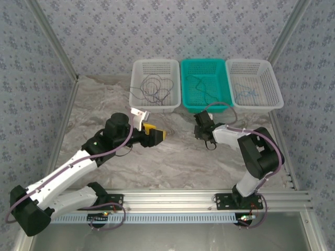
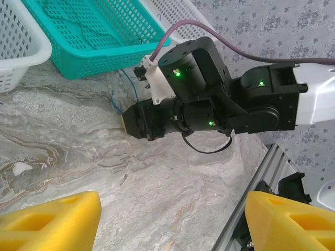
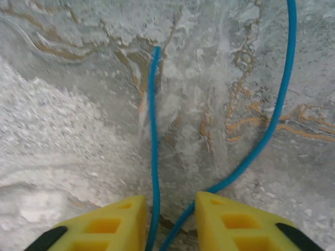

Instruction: Untangle the cables

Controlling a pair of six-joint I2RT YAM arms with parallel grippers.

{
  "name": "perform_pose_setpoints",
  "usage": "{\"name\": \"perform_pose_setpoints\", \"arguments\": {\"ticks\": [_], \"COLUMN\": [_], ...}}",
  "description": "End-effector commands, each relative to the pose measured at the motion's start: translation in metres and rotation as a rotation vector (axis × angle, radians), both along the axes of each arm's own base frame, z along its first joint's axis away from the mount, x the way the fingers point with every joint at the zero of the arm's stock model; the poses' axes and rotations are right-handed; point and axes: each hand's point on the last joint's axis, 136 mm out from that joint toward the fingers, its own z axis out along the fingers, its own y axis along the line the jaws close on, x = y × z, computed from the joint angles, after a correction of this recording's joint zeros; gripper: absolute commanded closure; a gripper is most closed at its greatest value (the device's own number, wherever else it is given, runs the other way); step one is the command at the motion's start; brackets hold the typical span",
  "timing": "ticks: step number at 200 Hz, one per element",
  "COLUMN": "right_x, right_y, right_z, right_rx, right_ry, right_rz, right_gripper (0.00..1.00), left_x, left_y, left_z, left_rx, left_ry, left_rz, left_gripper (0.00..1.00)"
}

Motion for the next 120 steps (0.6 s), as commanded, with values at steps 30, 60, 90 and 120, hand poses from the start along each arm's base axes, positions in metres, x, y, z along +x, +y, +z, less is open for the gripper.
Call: {"name": "perform_pose_setpoints", "arguments": {"ticks": [30, 60, 90, 120], "right_x": [-0.009, -0.017, -0.031, -0.047], "right_y": [0.007, 0.01, 0.018, 0.035], "right_z": [-0.011, 0.0, 0.029, 0.09], "right_rx": [0.02, 0.045, 0.107, 0.21], "right_ry": [0.045, 0.052, 0.046, -0.034], "right_rz": [0.024, 0.044, 0.065, 0.149], "right_gripper": [0.92, 1.0, 1.0, 1.0], "left_x": [-0.003, -0.001, -0.001, -0.002], "left_y": [-0.003, -0.004, -0.007, -0.01], "left_z": [0.024, 0.022, 0.023, 0.024], "left_rx": [-0.048, -0.048, -0.052, -0.056], "left_ry": [-0.048, -0.046, -0.044, -0.046], "left_rz": [-0.01, -0.008, -0.017, -0.025], "left_gripper": [0.26, 0.26, 0.26, 0.26]}}
